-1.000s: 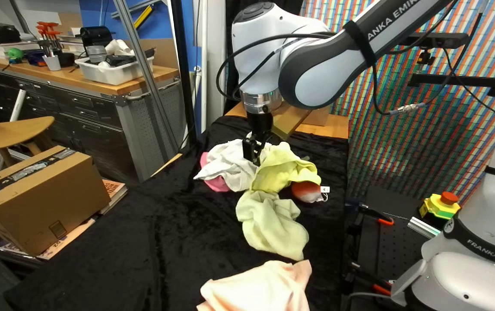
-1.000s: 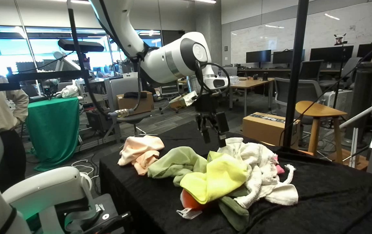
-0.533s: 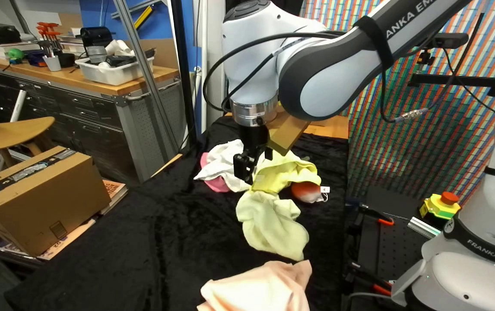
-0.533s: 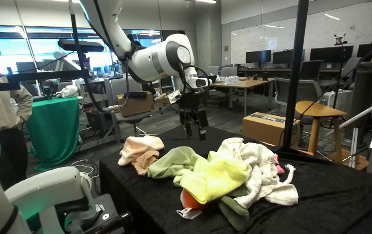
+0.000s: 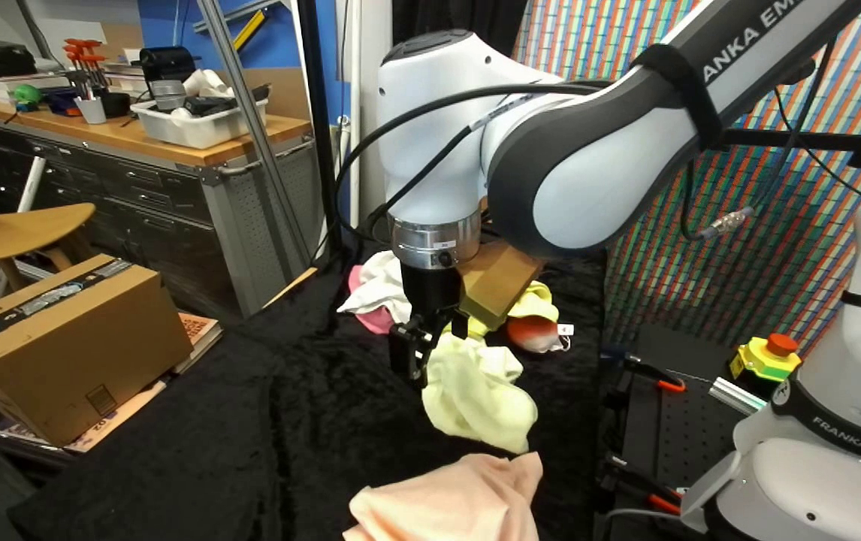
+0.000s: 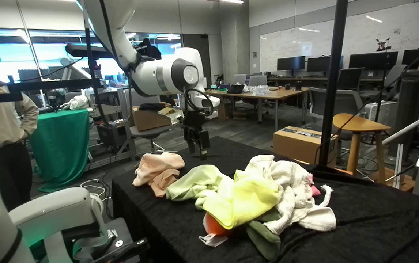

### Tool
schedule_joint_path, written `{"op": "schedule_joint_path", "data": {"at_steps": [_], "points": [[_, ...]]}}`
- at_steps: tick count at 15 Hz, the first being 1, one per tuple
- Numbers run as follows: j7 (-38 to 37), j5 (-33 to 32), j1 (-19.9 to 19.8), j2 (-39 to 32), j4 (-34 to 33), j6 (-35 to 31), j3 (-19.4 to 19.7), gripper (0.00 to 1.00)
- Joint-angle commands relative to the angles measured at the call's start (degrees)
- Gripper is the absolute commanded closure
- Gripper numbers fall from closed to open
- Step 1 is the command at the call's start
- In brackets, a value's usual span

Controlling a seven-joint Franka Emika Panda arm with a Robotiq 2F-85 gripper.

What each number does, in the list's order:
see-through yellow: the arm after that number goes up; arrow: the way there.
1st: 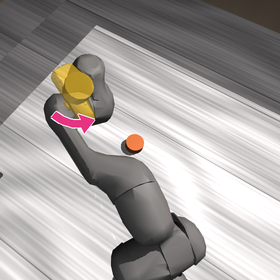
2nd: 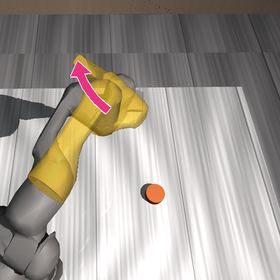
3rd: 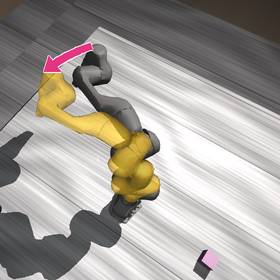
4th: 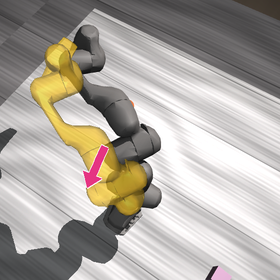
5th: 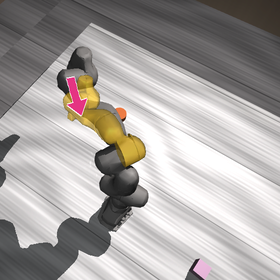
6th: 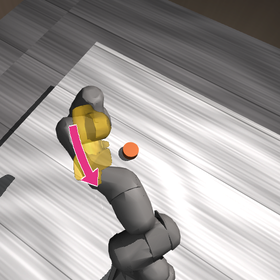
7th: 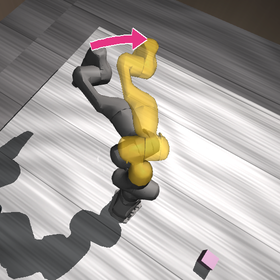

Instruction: Gather all the items on the table in one place

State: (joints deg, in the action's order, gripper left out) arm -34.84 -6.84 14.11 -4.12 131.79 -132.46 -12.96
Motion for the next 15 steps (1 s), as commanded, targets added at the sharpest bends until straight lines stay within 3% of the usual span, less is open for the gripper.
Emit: {"op": "schedule_joint_path", "data": {"at_steps": [1, 10, 15], "points": [[0.07, 3.74, 0.72, -1.70, 0.31, -2.19, -0.30, 0.00], [0.36, 8.32, 0.59, -3.88, 2.78, -4.83, 0.63, 0.00], [-0.44, 6.77, 0.70, -5.61, 3.64, -5.44, 1.89, 0.00]]}}
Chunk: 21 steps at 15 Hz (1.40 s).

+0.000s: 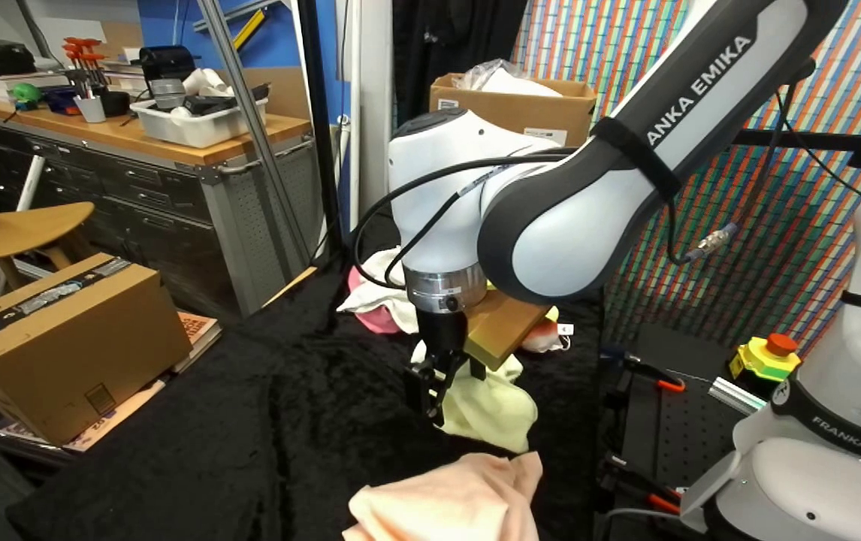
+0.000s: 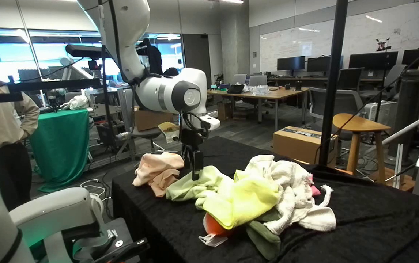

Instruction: Gather all the items on the table in one place

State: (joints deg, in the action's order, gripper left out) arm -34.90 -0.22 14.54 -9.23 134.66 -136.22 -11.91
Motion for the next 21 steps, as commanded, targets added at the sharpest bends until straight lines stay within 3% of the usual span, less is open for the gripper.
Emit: {"op": "schedule_joint_path", "data": {"at_steps": [1, 10, 11, 13, 15, 19, 21], "points": [[-0.53, 0.04, 0.31, -0.76, 0.83, -1.95, 1.08, 0.00], [-5.23, -5.08, 0.85, -1.71, 2.85, -7.34, 3.82, 0.00], [-5.75, -5.39, 0.91, -1.58, 3.28, -7.96, 3.94, 0.08], [-6.84, -5.72, 1.13, -1.38, 4.30, -9.19, 3.96, 0.34], [-7.62, -6.06, 1.22, -1.04, 4.94, -9.81, 3.98, 0.51], [-8.78, -7.25, 1.13, 0.04, 5.45, -9.82, 4.07, 0.72], [-9.67, -8.38, 1.20, 0.75, 5.55, -9.56, 4.16, 0.76]]}}
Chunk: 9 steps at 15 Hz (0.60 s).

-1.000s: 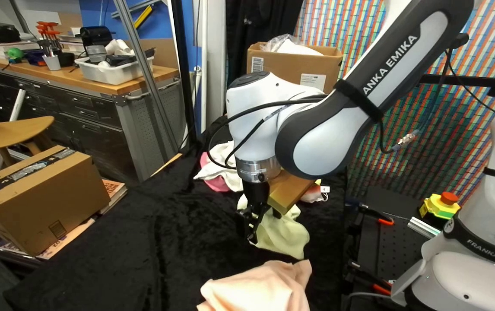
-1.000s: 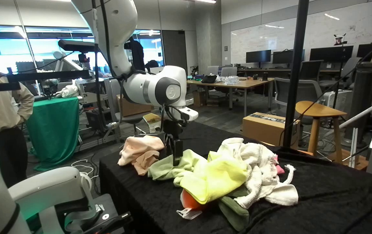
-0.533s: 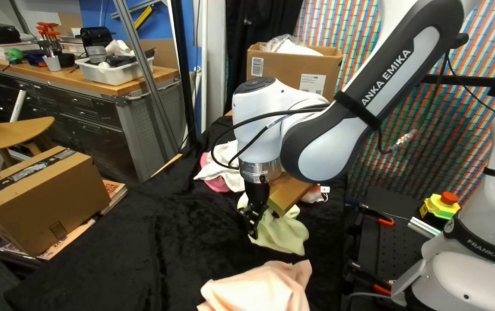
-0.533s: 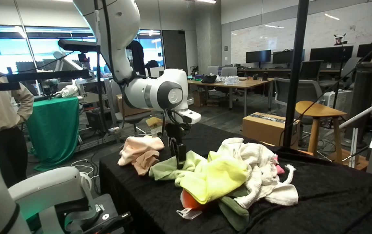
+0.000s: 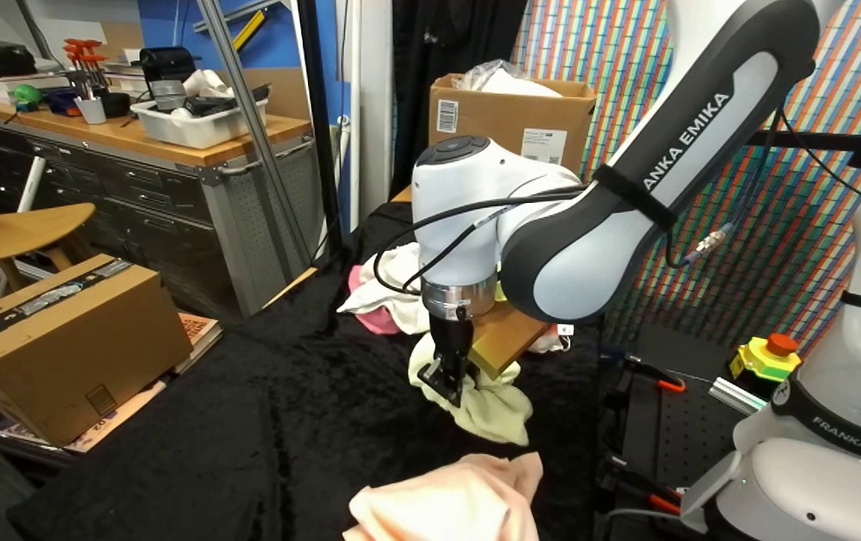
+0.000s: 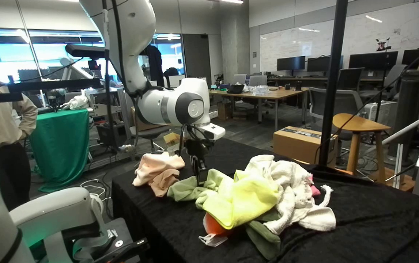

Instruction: Gather all the items on the table in one place

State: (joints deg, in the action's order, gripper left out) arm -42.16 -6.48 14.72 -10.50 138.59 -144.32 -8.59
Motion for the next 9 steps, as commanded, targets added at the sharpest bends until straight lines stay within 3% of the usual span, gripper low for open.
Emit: {"op": "schedule_joint_path", "data": {"at_steps": [1, 2, 5, 9], "points": [[-2.89, -2.65, 1.04, 2.36, 1.69, -1.42, 0.86, 0.77], [-3.65, -3.72, 1.15, 2.76, 1.83, -1.43, 0.97, 0.86], [-7.04, -7.87, 1.27, 4.39, 2.41, -1.62, 1.33, 0.93], [-11.90, -13.91, 0.38, 8.07, 3.12, -1.24, 1.54, 0.93]]}}
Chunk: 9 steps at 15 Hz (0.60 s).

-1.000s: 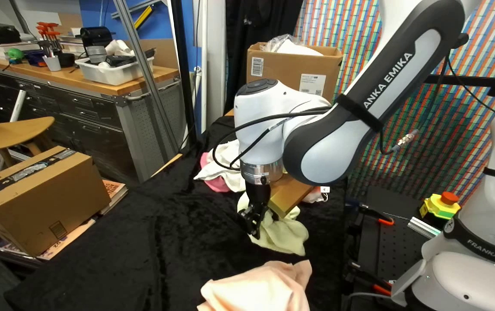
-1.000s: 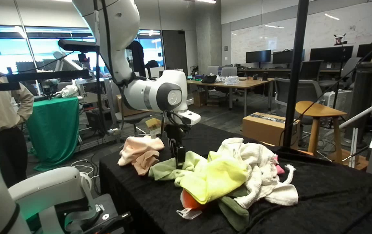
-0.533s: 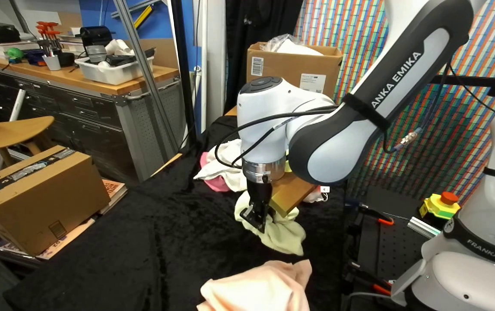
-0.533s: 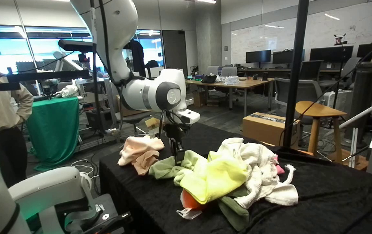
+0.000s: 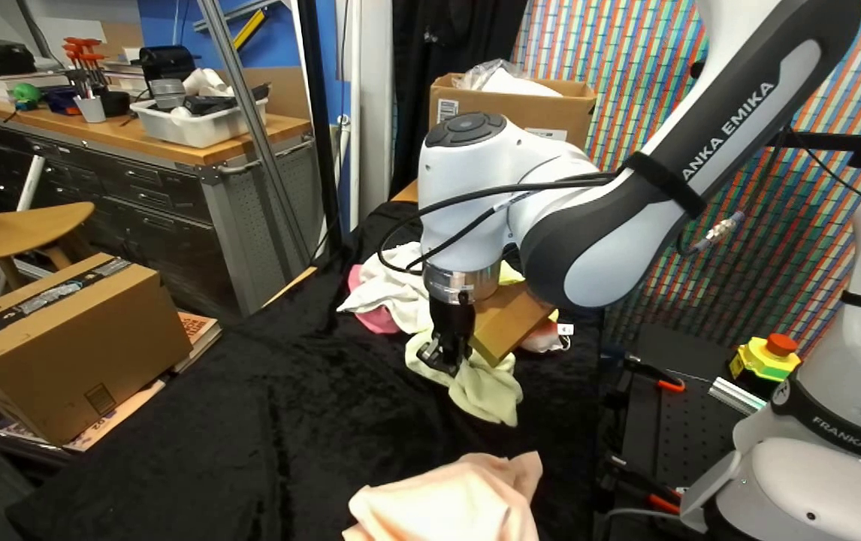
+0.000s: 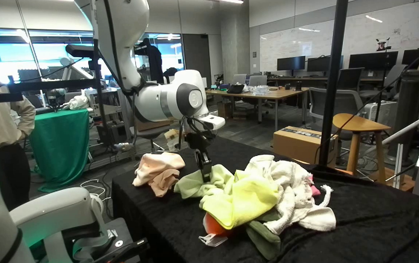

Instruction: Gather all the items on the table in one place

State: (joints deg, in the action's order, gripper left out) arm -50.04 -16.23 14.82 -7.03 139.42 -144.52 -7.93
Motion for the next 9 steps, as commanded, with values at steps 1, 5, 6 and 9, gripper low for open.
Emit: {"op": "schedule_joint_path", "data": {"at_steps": [1, 5, 6, 9], "points": [[-5.16, -5.61, -0.06, 5.54, 2.37, -1.02, 0.90, 0.94], [-10.24, -12.58, -2.62, 8.79, 1.46, -1.02, 1.30, 0.93], [-12.41, -15.14, -3.59, 9.22, 0.88, -0.89, 1.49, 0.93], [-17.54, -21.09, -6.74, 9.46, -0.87, -0.88, 1.95, 0.93]]}}
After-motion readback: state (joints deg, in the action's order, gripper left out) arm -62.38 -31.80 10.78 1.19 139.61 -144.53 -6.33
